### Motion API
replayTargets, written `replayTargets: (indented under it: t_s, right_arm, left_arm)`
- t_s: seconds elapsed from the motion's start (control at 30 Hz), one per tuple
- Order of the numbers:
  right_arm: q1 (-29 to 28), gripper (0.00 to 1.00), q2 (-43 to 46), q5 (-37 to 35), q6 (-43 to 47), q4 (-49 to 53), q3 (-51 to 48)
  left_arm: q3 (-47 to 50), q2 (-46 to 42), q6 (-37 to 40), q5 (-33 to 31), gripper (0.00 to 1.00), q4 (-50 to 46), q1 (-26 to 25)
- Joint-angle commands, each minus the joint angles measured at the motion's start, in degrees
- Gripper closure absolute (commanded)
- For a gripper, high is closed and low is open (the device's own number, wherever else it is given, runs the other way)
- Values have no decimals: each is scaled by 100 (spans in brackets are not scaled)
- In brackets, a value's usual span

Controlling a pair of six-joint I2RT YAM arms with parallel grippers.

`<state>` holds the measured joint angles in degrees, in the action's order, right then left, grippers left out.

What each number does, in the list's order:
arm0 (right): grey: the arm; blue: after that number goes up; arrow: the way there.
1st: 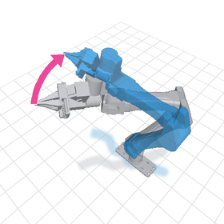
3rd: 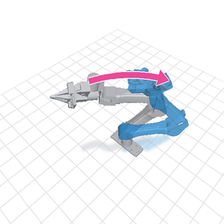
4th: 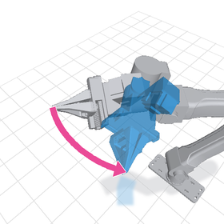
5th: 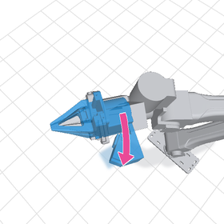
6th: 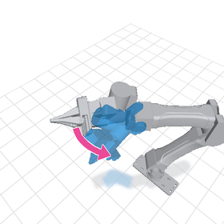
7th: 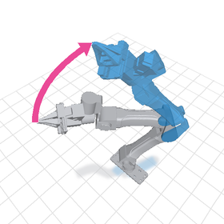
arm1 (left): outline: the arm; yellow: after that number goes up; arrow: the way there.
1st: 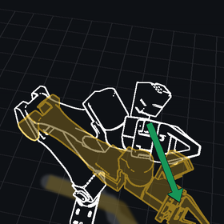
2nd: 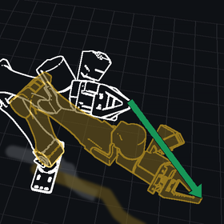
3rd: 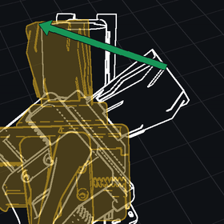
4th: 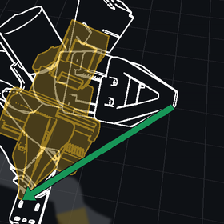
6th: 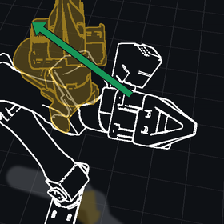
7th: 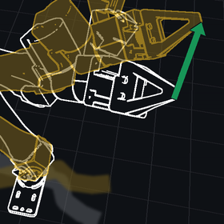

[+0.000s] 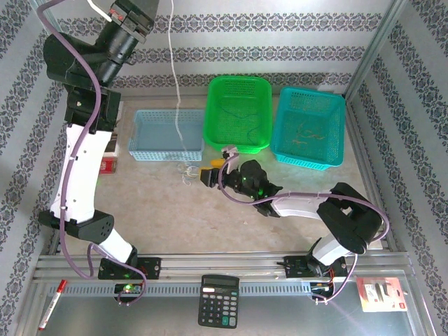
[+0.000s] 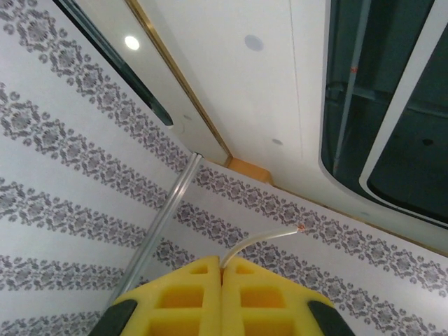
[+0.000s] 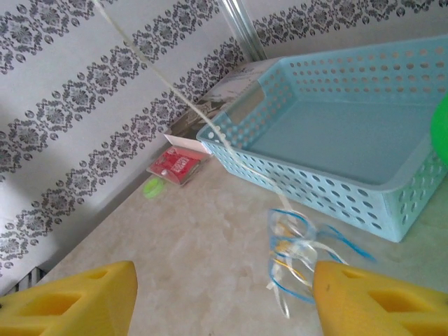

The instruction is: Untangle the cables

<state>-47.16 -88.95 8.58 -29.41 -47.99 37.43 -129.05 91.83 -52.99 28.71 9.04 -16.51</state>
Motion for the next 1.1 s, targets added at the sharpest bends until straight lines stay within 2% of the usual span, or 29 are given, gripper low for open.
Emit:
replayTargets:
  t_s: [0.0,0.1,0.33,0.5,0.77,0.97,1.07]
  right_arm:
    - [-70,32,-55,85,185,-68,227]
    - [-74,32,-62,-86,246,-36,299]
    - [-79,32,-88,-1507,405,-155,139]
    - [-70,33,-110,-2012,491,-166,29]
    - [-39,31,-289,-2345,825,-251,-17]
    - [68,33,-428,-2121,845,-156,208]
    - [126,36,-571,-2074,815,-111,356]
  left_arm:
    - [-158,-41,52,99,100,239,-182]
    - [-157,10,52,82,100,259,-378]
    - [-248,150,181,26,100,235,-945]
    - [-286,213,259,53,100,144,-1201]
    - [-268,283,300,39,100,129,-1438]
    - [-288,351,272,44,100,151,-1520]
    - [-331,374,268,32,100,168,-1561]
